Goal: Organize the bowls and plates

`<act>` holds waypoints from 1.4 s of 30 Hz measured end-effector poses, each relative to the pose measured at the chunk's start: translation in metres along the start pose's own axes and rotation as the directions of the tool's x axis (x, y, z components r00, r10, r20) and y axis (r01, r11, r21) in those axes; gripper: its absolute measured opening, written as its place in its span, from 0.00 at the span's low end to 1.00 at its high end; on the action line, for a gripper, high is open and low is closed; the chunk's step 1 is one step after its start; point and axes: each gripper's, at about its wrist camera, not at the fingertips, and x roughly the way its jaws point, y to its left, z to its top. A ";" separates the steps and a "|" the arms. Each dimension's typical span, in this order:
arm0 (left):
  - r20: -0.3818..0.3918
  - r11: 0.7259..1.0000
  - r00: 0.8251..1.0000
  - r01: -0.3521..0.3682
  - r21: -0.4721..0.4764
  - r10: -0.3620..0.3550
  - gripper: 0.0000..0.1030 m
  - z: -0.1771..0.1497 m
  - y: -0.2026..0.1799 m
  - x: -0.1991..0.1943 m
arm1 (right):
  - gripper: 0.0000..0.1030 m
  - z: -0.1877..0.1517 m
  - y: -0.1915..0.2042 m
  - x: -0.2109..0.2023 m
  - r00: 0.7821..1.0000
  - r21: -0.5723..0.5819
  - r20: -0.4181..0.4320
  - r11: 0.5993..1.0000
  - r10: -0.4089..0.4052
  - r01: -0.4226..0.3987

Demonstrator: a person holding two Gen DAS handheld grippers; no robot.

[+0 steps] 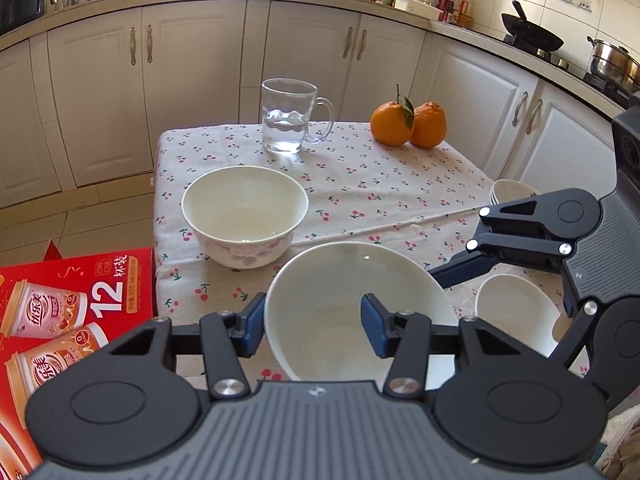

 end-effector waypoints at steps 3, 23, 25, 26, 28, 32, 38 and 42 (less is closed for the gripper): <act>0.008 1.000 1.000 0.011 0.015 -0.011 0.48 0.002 -0.013 -0.005 | 0.81 -0.007 0.000 -0.014 1.000 0.011 0.012 1.000 -0.005 0.005; 0.034 0.989 0.996 0.082 0.121 -0.087 0.48 0.011 -0.089 -0.010 | 0.81 -0.058 0.004 -0.090 0.992 0.078 0.071 0.992 -0.104 0.098; 0.030 0.987 0.994 0.097 0.128 -0.101 0.48 0.011 -0.094 -0.006 | 0.81 -0.064 0.003 -0.095 0.991 0.088 0.069 0.990 -0.118 0.111; 0.027 0.986 0.994 0.103 0.132 -0.108 0.48 0.011 -0.098 -0.004 | 0.81 -0.067 0.002 -0.098 0.990 0.095 0.068 0.989 -0.123 0.116; 0.020 0.984 0.993 0.116 0.137 -0.120 0.48 0.011 -0.103 0.000 | 0.81 -0.073 0.001 -0.102 0.989 0.108 0.065 0.986 -0.132 0.124; 0.003 0.980 0.990 0.140 0.142 -0.142 0.48 0.009 -0.113 0.009 | 0.81 -0.085 -0.002 -0.106 0.988 0.134 0.052 0.982 -0.143 0.135; -0.023 0.977 0.987 0.158 0.142 -0.156 0.48 0.006 -0.120 0.020 | 0.81 -0.099 -0.006 -0.105 0.989 0.165 0.028 0.977 -0.146 0.139; -0.038 0.977 0.987 0.160 0.141 -0.157 0.48 0.003 -0.123 0.025 | 0.81 -0.104 -0.008 -0.104 0.990 0.175 0.019 0.975 -0.138 0.133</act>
